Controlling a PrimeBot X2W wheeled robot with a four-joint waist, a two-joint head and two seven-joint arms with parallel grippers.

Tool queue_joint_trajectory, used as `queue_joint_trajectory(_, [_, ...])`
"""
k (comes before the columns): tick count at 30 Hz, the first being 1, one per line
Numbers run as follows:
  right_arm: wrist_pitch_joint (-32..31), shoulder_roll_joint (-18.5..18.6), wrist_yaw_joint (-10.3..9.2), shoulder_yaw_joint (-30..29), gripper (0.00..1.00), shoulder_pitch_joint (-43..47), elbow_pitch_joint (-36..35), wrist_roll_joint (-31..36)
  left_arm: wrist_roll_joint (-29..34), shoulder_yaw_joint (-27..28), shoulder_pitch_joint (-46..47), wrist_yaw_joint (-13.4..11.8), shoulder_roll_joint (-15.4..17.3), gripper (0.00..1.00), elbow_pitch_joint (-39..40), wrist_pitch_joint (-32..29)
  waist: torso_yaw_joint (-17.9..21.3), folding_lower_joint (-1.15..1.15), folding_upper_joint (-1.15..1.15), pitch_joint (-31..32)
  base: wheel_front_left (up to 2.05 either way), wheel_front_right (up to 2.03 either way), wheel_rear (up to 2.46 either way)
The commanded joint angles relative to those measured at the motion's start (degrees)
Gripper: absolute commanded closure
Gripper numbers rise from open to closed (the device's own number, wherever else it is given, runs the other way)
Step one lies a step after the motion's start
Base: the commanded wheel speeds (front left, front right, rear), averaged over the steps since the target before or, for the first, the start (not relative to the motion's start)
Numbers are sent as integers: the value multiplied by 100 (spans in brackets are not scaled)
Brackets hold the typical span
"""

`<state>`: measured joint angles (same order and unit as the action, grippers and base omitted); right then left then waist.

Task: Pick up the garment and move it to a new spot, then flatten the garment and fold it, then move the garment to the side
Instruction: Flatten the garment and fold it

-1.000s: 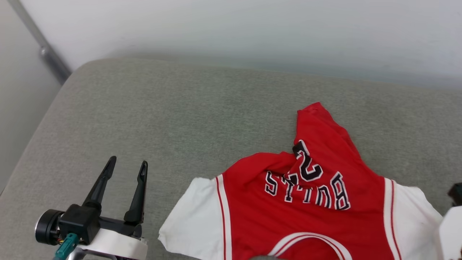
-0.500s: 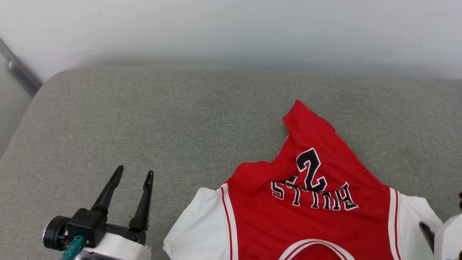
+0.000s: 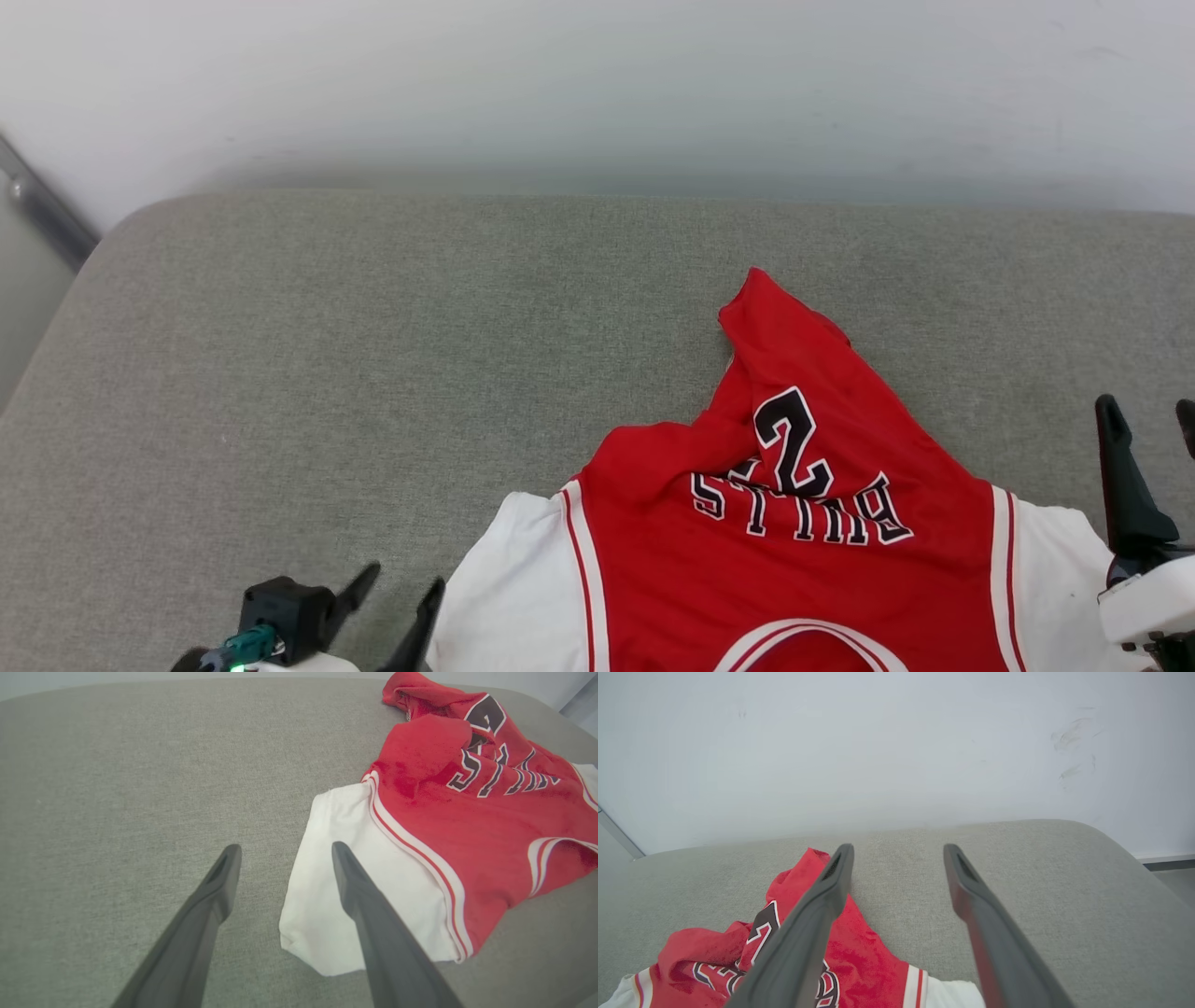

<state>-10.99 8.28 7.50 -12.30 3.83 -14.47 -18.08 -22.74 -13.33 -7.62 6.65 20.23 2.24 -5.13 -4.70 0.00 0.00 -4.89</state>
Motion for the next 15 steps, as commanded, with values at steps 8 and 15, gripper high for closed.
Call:
queue_joint_trajectory(8, [568,-215,-2,-23,0,186,56,230,-569,-130,-379,-173,281,0,539,-1857,139,0,0,-256,0,0,0])
queue_joint_trajectory(15, [824,-239,-2,58,0,-30,59,297,-477,-149,-134,-374,349,0,374,-2251,271,0,0,-558,0,0,0])
